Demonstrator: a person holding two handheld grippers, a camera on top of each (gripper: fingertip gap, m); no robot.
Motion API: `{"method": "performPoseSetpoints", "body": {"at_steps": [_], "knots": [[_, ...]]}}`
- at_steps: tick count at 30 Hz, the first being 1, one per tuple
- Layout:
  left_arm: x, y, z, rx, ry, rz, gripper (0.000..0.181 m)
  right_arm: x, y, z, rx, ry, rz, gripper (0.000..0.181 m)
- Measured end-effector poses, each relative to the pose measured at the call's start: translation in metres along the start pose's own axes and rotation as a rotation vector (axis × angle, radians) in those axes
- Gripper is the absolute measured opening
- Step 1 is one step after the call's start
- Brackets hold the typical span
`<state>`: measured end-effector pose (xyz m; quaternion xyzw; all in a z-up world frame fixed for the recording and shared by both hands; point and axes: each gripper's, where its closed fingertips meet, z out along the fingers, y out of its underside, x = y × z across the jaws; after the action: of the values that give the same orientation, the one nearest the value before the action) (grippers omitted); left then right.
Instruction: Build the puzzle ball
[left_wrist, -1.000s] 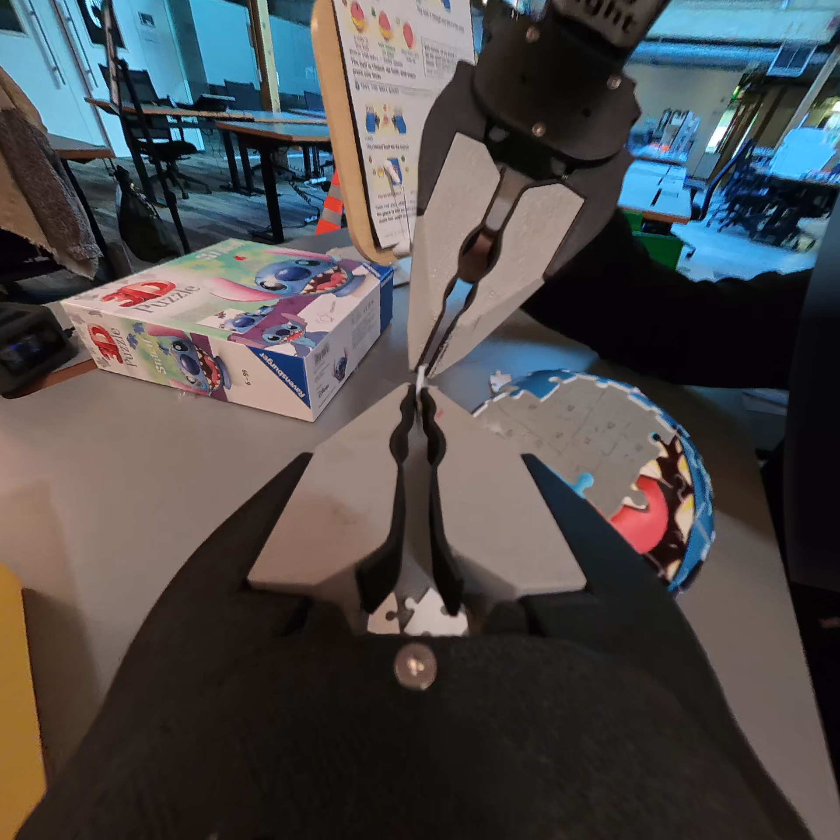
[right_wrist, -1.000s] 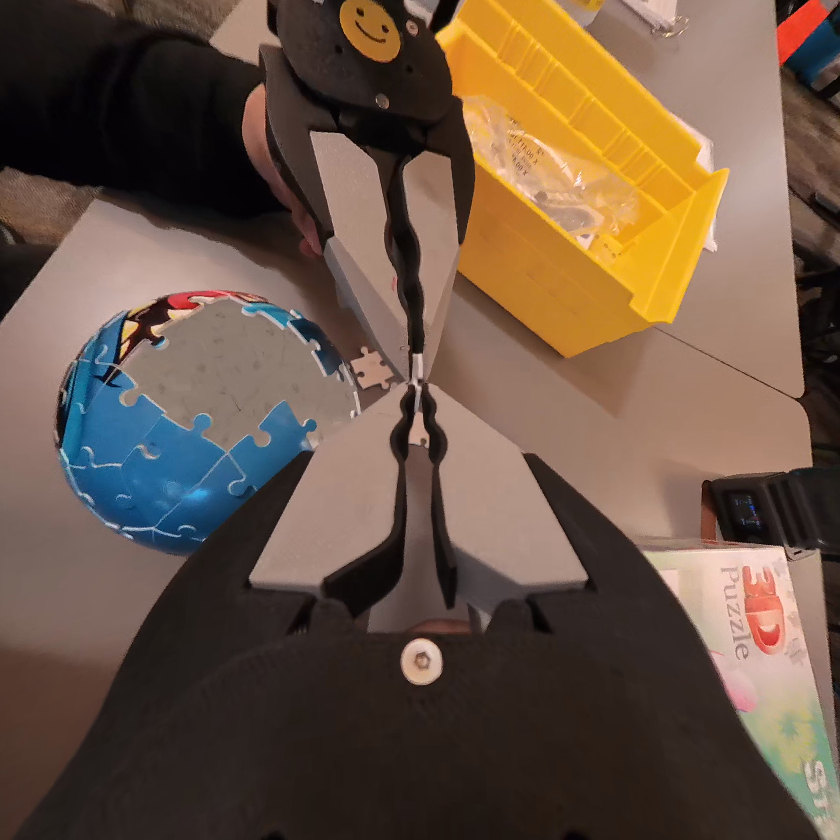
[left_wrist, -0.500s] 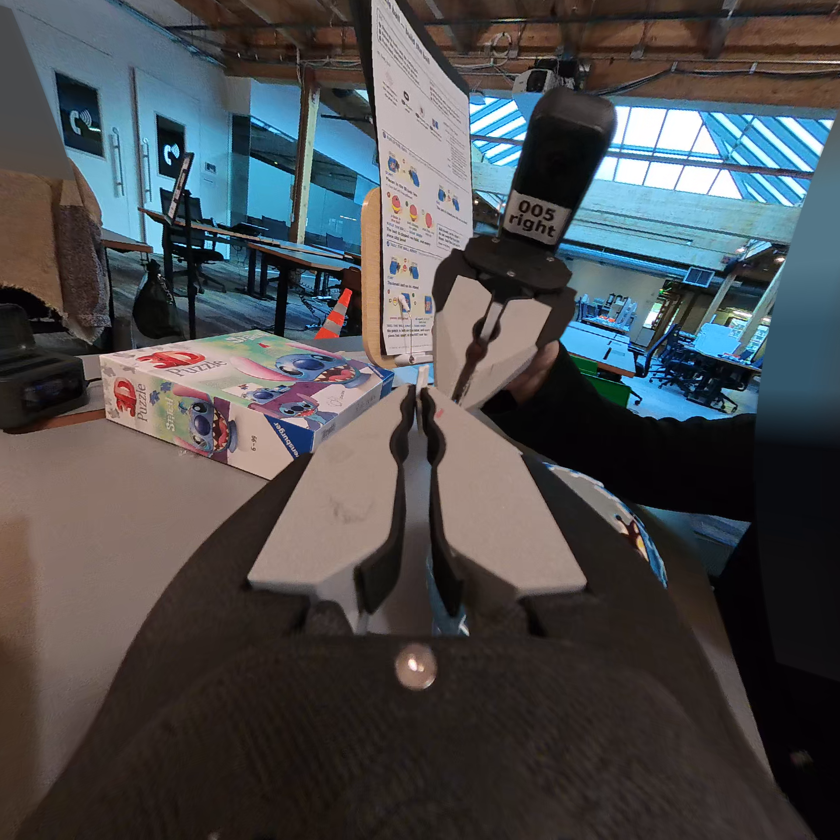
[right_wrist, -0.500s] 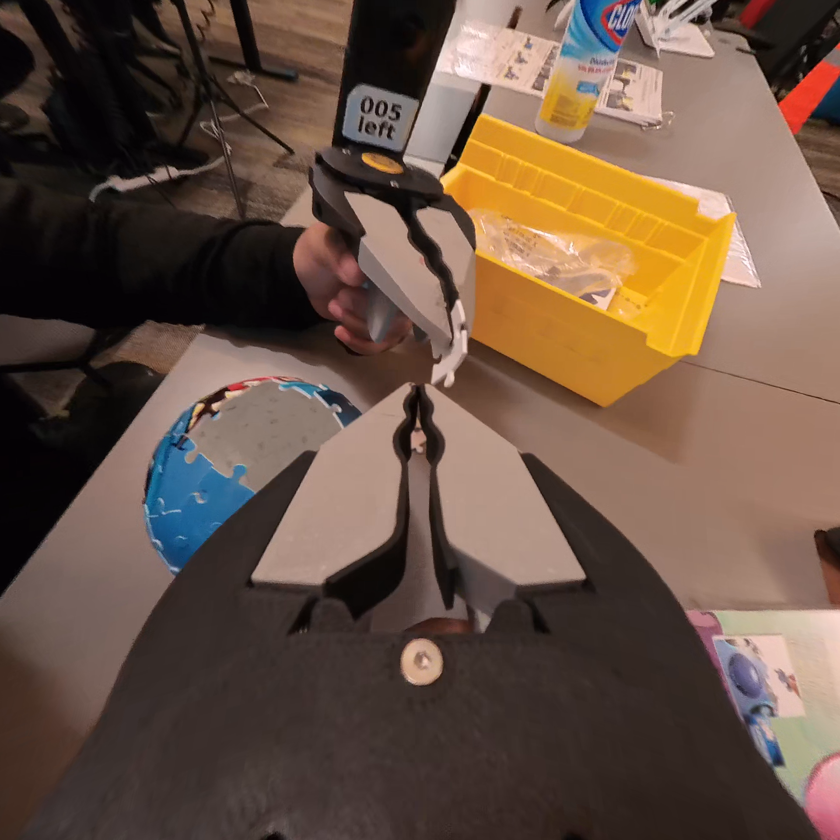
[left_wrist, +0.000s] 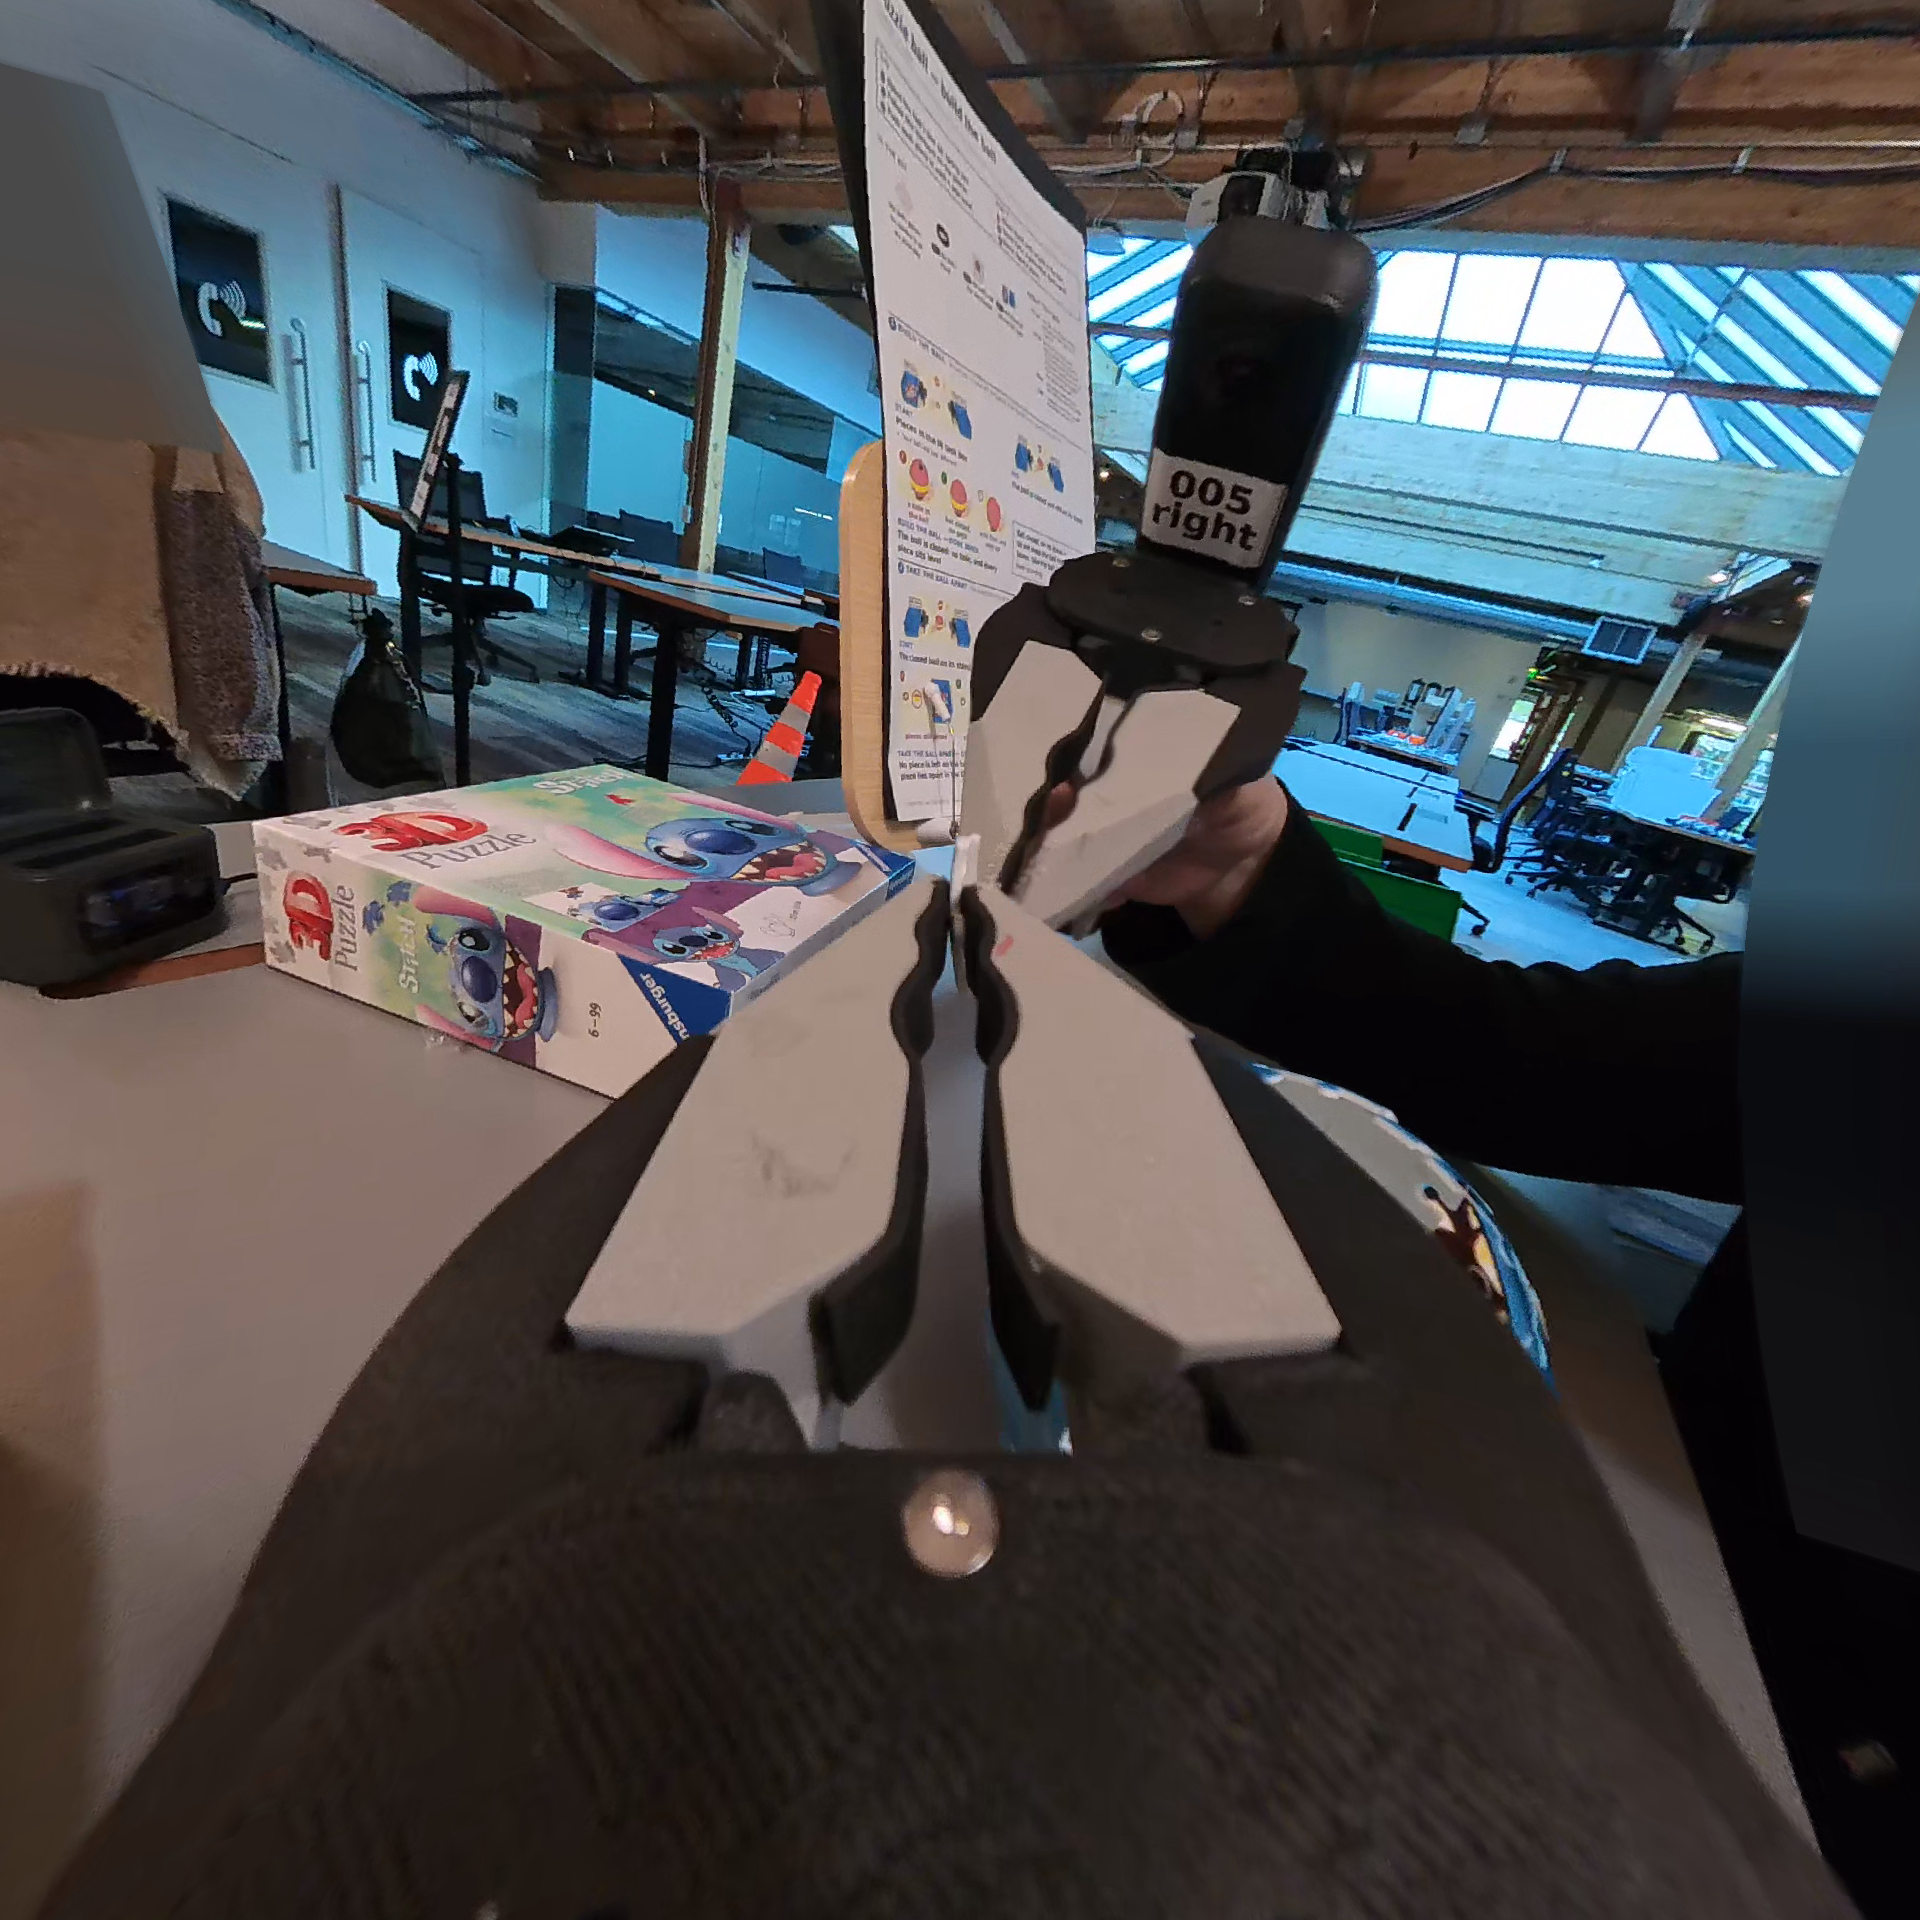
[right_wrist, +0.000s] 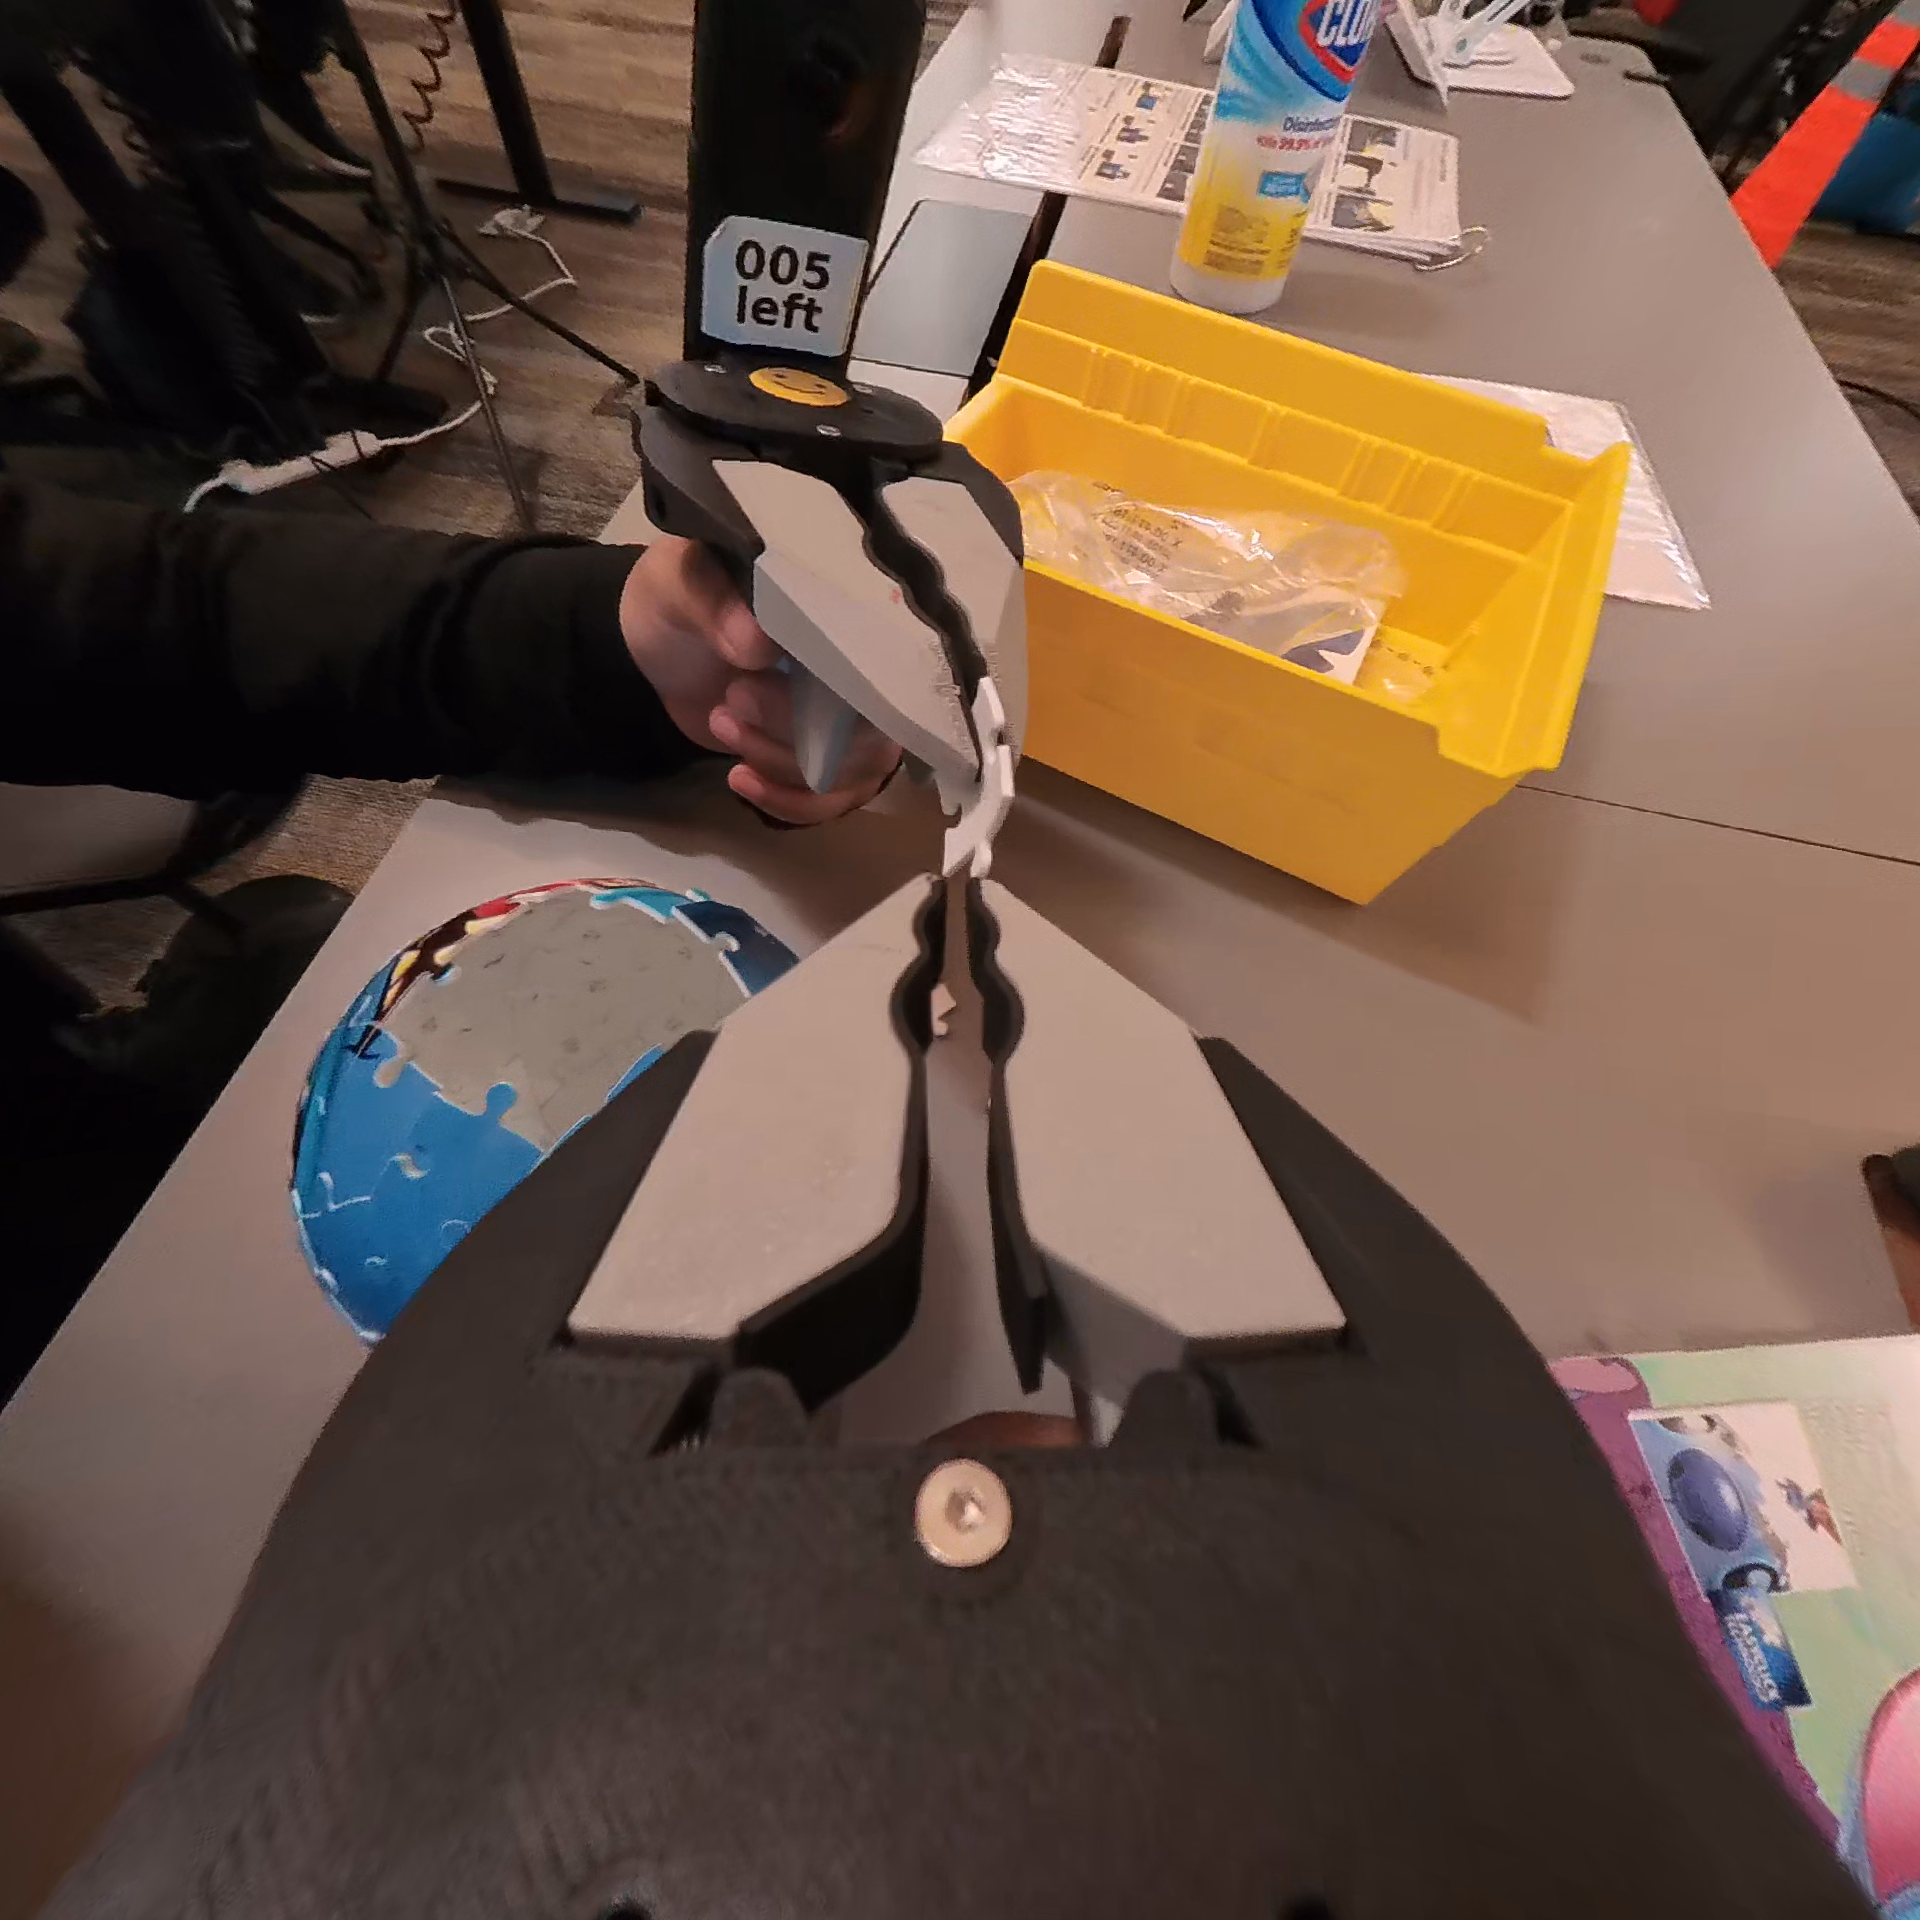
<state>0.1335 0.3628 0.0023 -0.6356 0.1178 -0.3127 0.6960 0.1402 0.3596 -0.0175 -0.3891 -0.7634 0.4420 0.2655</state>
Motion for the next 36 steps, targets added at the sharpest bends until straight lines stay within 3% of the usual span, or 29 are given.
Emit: {"method": "performPoseSetpoints", "body": {"at_steps": [15,17,20,36], "knots": [[-0.001,-0.002,-0.001,0.011,0.001,-0.009,0.0,0.001,-0.004,0.0,0.037,-0.023,0.053,0.005],[0.002,0.001,0.001,-0.004,0.004,0.002,0.0,0.007,-0.001,0.001,0.016,0.029,0.039,0.012],[0.003,0.006,0.004,-0.025,-0.002,0.026,0.0,0.003,-0.005,0.0,0.035,0.019,0.021,0.0],[0.002,0.035,0.01,-0.197,-0.009,0.046,0.0,0.003,-0.003,-0.001,-0.03,0.095,-0.061,0.0]]}}
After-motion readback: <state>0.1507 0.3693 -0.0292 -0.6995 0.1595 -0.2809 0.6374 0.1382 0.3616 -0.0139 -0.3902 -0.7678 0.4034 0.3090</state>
